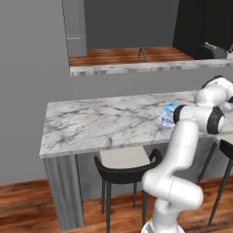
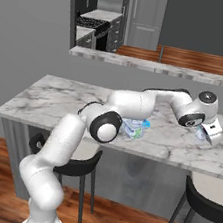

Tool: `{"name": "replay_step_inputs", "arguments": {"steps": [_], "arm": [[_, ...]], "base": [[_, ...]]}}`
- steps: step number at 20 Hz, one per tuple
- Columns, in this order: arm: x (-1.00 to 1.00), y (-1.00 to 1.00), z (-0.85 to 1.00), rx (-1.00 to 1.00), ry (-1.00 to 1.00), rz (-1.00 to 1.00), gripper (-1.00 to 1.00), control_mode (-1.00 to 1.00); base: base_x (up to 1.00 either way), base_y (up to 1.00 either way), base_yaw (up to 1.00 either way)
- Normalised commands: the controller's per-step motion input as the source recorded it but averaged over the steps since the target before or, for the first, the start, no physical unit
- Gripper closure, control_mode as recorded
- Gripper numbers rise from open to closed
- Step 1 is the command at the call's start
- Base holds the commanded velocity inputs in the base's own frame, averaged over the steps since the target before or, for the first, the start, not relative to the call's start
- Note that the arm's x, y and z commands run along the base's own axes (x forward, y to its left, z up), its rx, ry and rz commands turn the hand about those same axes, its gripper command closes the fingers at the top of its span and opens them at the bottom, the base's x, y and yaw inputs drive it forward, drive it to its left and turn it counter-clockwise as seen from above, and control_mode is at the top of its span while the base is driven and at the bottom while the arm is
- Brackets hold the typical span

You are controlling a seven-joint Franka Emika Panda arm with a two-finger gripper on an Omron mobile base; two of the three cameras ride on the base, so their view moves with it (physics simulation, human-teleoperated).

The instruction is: Stack the yogurt containers by placing the smaller containers on top of the larger containers.

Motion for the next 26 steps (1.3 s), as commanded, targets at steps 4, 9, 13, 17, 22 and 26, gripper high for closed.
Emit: {"name": "replay_step_inputs", "arguments": {"steps": [4, 9, 13, 17, 22, 26], "arm": [[-0.56, 0.73, 0.0, -0.08, 0.02, 0.0, 1.0, -1.0], [-0.45, 1.0, 0.0, -0.08, 0.02, 0.0, 1.0, -1.0], [-0.34, 0.97, 0.12, -0.07, 0.0, 0.0, 1.0, -1.0], [-0.38, 0.68, 0.36, -0.06, -0.01, 0.0, 1.0, -1.0], [-0.31, 0.38, 0.56, -0.05, -0.07, 0.0, 1.0, -1.0], [-0.12, 0.08, 0.86, -0.03, -0.02, 0.0, 1.0, -1.0]], "base": [[0.0, 0.0, 0.0], [0.0, 0.0, 0.0], [0.0, 0.0, 0.0], [0.0, 0.0, 0.0], [0.0, 0.0, 0.0], [0.0, 0.0, 0.0]]}}
